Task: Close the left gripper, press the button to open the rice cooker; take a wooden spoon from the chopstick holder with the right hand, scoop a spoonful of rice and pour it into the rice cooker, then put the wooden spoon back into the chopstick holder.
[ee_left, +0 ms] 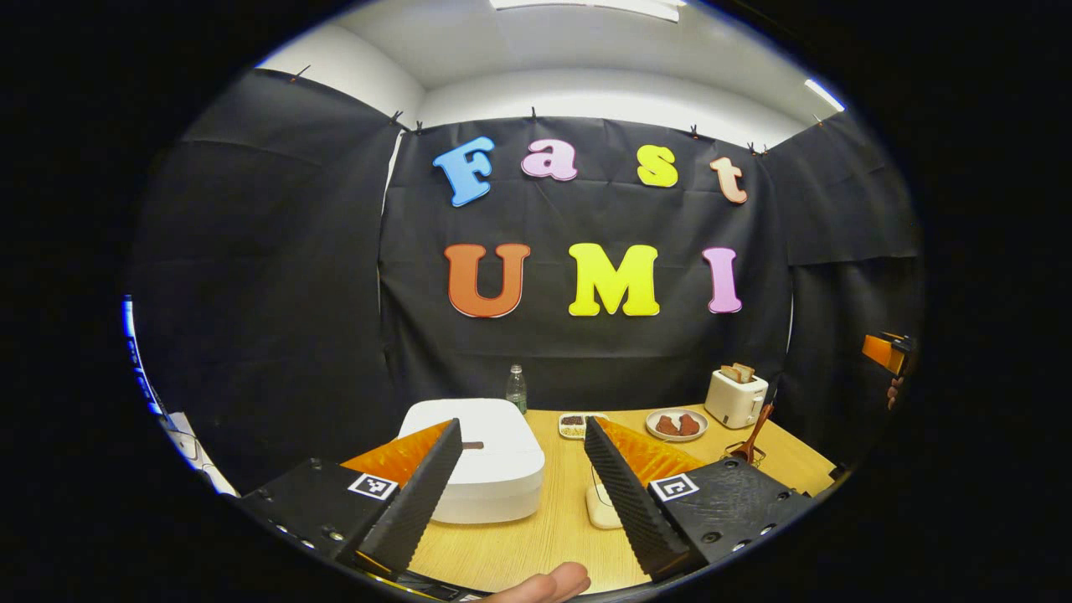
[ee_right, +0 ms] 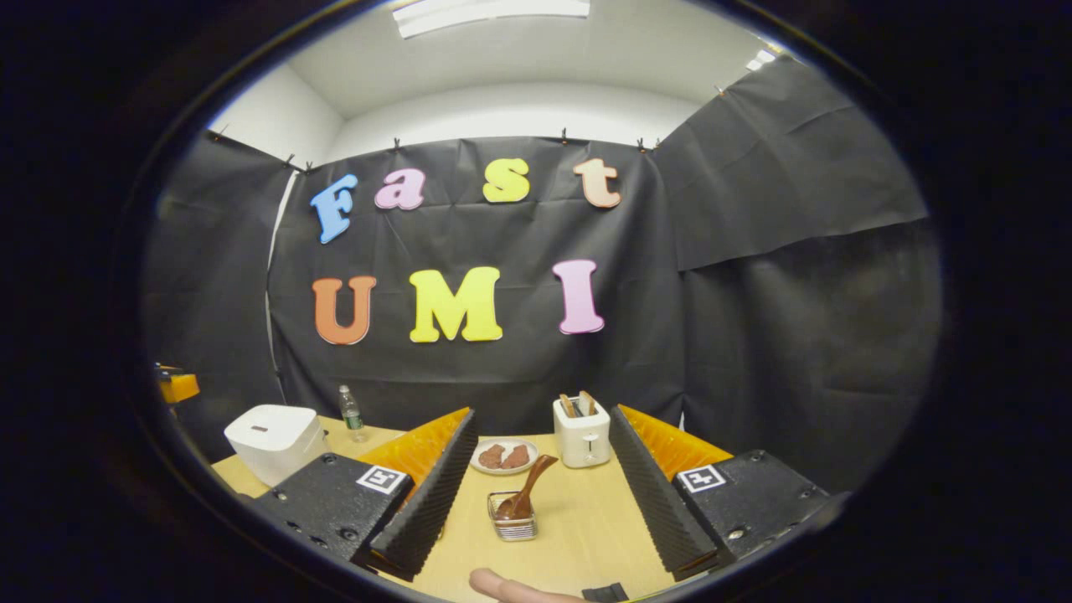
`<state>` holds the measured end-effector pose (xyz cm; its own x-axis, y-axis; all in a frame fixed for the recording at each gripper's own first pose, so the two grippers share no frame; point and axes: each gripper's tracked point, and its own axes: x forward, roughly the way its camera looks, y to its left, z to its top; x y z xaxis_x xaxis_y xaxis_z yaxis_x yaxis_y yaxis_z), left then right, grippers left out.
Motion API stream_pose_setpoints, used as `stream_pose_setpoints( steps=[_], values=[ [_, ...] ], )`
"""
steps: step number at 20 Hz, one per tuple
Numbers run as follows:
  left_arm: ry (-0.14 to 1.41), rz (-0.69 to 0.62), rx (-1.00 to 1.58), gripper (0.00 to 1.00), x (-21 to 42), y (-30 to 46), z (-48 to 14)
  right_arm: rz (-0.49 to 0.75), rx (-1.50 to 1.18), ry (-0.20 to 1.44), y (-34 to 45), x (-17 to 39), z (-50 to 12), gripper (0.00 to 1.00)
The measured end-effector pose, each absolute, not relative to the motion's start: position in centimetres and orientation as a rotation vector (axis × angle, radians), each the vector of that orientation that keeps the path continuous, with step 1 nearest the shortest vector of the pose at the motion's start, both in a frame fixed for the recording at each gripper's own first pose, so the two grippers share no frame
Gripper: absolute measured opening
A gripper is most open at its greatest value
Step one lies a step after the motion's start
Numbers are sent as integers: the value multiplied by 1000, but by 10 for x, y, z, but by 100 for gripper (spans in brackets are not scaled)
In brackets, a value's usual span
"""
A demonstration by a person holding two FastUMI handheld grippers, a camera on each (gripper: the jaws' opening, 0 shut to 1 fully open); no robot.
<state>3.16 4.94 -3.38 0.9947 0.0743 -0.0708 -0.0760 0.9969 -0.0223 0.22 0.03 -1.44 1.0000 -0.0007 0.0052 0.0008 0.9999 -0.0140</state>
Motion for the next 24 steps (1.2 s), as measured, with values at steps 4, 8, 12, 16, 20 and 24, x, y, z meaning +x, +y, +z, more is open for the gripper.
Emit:
stream_pose_setpoints(
  steps=[4,8,12,16,20,24],
  values=[
    [101,108,-18,94,47,60,-43,9,-16,6,1,9,-27,100],
    [141,117,-14,77,72,67,-57,19,-16,21,0,17,-40,98],
    [225,107,10,44,97,69,-79,21,-26,29,0,26,-56,100],
    [287,84,-35,12,123,71,-99,47,-16,60,6,33,-77,100],
    [362,146,15,1,148,98,-126,57,-30,76,7,42,-96,100],
    [437,195,-30,0,170,119,-144,72,-41,99,12,52,-113,100]
  ],
)
